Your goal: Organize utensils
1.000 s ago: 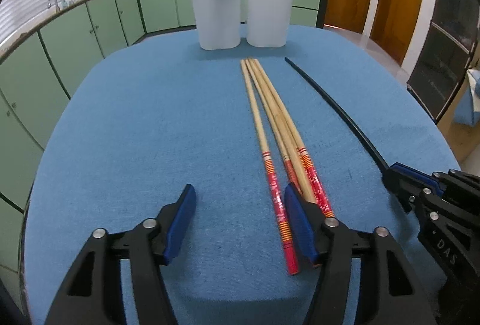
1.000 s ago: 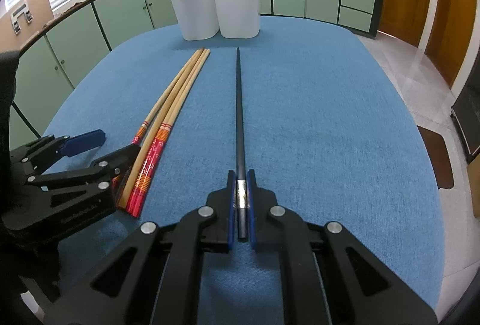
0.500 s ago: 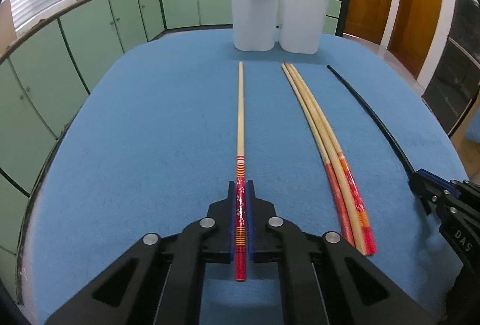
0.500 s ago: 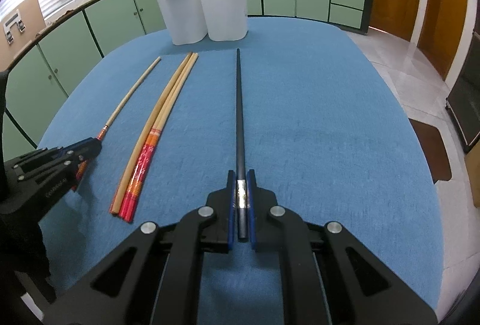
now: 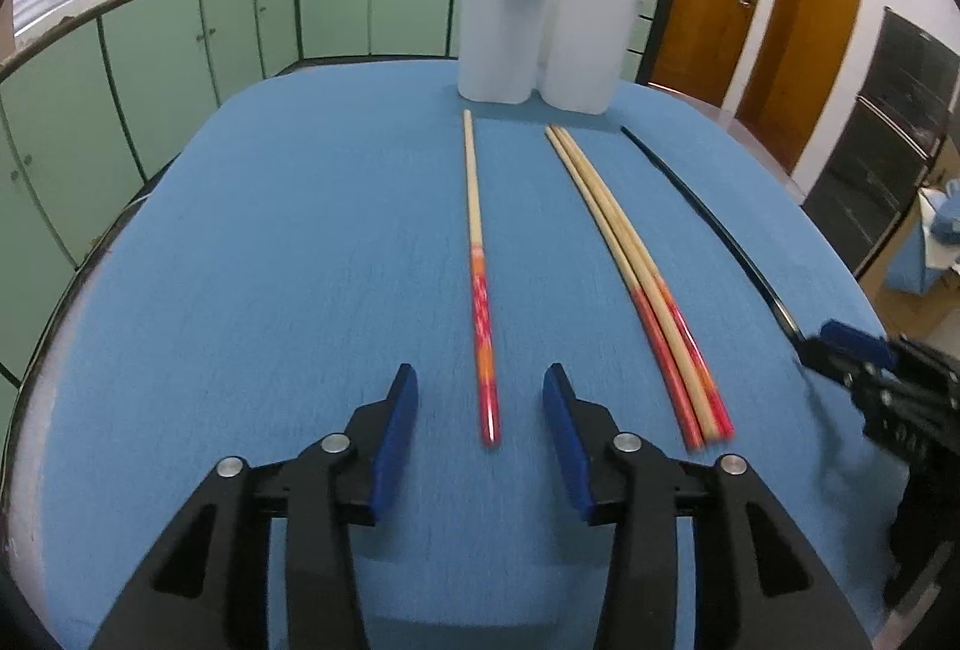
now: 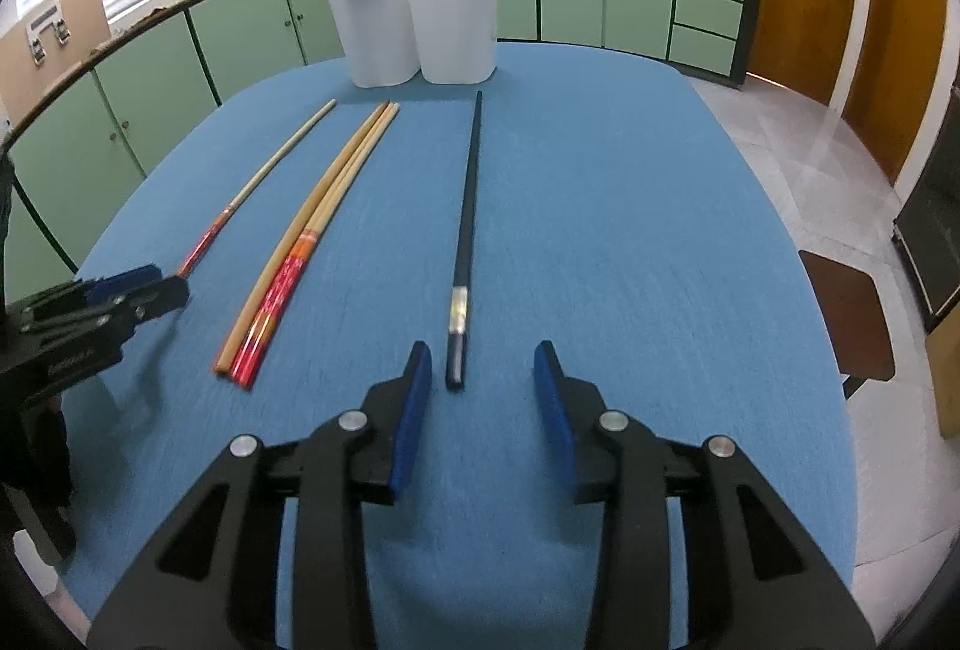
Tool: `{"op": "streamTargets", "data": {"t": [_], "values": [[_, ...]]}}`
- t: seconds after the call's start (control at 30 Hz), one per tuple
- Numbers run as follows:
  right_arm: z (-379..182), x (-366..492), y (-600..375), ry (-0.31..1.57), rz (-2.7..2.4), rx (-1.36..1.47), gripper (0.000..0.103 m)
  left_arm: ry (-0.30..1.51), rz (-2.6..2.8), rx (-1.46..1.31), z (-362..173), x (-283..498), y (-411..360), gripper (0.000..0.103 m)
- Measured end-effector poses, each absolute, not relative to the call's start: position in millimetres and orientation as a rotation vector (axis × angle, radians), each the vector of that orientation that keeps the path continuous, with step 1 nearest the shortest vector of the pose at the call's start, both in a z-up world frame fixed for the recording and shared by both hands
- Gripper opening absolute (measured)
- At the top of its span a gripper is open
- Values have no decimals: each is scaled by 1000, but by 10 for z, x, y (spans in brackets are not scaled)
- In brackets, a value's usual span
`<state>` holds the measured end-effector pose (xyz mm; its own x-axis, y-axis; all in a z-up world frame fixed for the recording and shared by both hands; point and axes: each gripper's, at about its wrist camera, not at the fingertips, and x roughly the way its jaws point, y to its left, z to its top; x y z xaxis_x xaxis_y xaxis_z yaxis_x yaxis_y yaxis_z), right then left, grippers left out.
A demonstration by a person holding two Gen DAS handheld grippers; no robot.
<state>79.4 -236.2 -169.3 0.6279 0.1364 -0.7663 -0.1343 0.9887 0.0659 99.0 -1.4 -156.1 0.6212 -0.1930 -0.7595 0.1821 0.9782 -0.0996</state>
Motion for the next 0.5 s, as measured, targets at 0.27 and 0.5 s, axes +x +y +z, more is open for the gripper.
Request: {"op": "streamTargets", "data": {"t": [0.27, 0.5], "values": [[-1690, 768, -2323, 879, 174, 0, 35, 879, -195, 14, -1562, 974, -45, 45], [-1698, 769, -2341, 886, 186, 19, 33, 879, -179, 18, -1560, 979, -63, 45]]}}
